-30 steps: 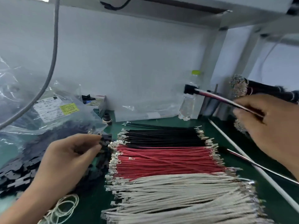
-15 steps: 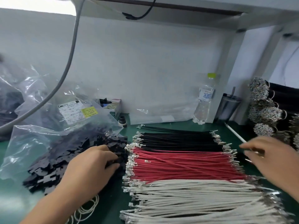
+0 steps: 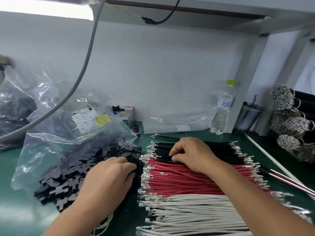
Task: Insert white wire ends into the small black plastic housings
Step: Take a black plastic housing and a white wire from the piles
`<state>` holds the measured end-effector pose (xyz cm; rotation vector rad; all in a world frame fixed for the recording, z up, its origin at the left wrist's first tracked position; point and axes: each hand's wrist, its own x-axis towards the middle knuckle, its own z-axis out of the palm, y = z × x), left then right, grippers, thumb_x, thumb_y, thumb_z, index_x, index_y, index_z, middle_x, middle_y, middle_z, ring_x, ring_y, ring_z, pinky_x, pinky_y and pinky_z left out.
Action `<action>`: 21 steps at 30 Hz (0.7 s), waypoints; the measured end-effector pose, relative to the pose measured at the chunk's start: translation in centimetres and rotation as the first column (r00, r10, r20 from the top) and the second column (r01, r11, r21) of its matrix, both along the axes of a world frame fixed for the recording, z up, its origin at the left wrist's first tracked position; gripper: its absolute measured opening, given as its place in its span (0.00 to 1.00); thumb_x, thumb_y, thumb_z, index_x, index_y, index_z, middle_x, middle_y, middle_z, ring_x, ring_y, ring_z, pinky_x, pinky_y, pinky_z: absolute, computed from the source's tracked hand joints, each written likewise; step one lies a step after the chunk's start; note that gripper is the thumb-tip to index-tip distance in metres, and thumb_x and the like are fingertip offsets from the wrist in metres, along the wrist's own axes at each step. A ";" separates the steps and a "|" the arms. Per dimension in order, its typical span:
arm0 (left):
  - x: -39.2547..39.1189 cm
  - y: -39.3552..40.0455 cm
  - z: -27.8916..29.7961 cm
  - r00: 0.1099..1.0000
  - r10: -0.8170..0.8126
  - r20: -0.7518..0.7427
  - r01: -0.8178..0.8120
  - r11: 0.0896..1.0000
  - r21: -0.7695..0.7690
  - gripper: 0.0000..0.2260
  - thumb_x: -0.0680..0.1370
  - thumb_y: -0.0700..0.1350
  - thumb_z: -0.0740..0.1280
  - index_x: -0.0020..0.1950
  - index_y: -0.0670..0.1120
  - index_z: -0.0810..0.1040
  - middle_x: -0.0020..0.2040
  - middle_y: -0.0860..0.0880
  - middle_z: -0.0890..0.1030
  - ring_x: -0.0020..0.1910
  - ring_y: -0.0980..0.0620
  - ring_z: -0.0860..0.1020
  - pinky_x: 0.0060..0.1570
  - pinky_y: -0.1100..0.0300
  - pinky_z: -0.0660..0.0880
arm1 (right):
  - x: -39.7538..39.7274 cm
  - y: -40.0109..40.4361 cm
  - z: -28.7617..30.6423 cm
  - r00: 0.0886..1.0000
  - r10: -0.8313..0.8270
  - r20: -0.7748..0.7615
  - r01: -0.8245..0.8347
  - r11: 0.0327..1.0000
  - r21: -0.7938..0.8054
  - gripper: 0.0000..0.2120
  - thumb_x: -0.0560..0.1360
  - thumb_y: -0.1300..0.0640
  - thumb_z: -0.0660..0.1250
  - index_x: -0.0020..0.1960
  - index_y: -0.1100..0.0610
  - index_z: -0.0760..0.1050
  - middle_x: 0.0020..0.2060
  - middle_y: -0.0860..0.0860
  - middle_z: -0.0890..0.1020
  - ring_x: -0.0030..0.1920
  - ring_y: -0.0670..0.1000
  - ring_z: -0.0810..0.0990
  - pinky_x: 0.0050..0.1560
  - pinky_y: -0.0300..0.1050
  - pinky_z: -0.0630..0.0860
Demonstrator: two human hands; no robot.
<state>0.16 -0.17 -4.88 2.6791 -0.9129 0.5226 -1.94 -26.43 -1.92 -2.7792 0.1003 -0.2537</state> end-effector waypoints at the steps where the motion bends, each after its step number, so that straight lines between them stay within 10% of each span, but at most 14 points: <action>1: 0.0 0.0 0.0 1.000 -0.004 0.004 0.004 1.000 0.007 0.07 0.79 0.51 0.69 0.55 0.57 0.84 0.45 0.59 0.82 0.46 0.57 0.80 0.40 0.58 0.81 | 0.0 0.0 0.1 1.000 0.000 0.014 0.000 1.000 -0.009 0.03 0.73 0.51 0.75 0.47 0.43 0.85 0.38 0.36 0.79 0.45 0.40 0.79 0.49 0.43 0.76; 8: -0.1 0.3 0.6 1.000 0.029 -0.010 -0.030 0.993 -0.116 0.17 0.74 0.43 0.72 0.61 0.56 0.85 0.46 0.60 0.80 0.36 0.56 0.81 0.28 0.60 0.77 | -2.2 0.3 2.7 0.976 0.108 0.188 -0.064 0.973 -0.224 0.07 0.79 0.52 0.70 0.55 0.47 0.84 0.49 0.42 0.85 0.50 0.44 0.82 0.53 0.44 0.78; 11: -0.1 0.2 0.6 0.999 0.009 -0.034 -0.018 0.962 -0.274 0.11 0.76 0.42 0.71 0.56 0.54 0.85 0.47 0.61 0.77 0.32 0.58 0.78 0.27 0.58 0.75 | -4.1 0.8 3.9 0.876 0.211 0.433 -0.033 0.923 -0.384 0.09 0.76 0.61 0.72 0.54 0.51 0.84 0.43 0.46 0.81 0.45 0.50 0.79 0.39 0.48 0.78; 15: -0.3 -0.5 0.5 0.963 -0.122 -0.239 -0.061 0.768 -0.637 0.13 0.77 0.39 0.70 0.42 0.58 0.81 0.44 0.57 0.79 0.35 0.55 0.78 0.34 0.66 0.73 | -6.9 2.4 1.5 0.795 0.232 0.561 -0.017 0.932 -0.362 0.17 0.73 0.69 0.73 0.59 0.54 0.83 0.41 0.47 0.75 0.41 0.48 0.74 0.32 0.43 0.75; 21: -1.6 -0.9 1.5 0.810 -0.418 -0.412 -0.170 0.504 -0.847 0.13 0.78 0.35 0.71 0.45 0.53 0.88 0.38 0.44 0.87 0.30 0.49 0.81 0.30 0.63 0.77 | -9.3 2.7 -1.5 0.805 0.104 0.584 -0.057 0.994 -0.097 0.11 0.79 0.48 0.65 0.50 0.49 0.85 0.39 0.41 0.75 0.39 0.43 0.75 0.35 0.35 0.71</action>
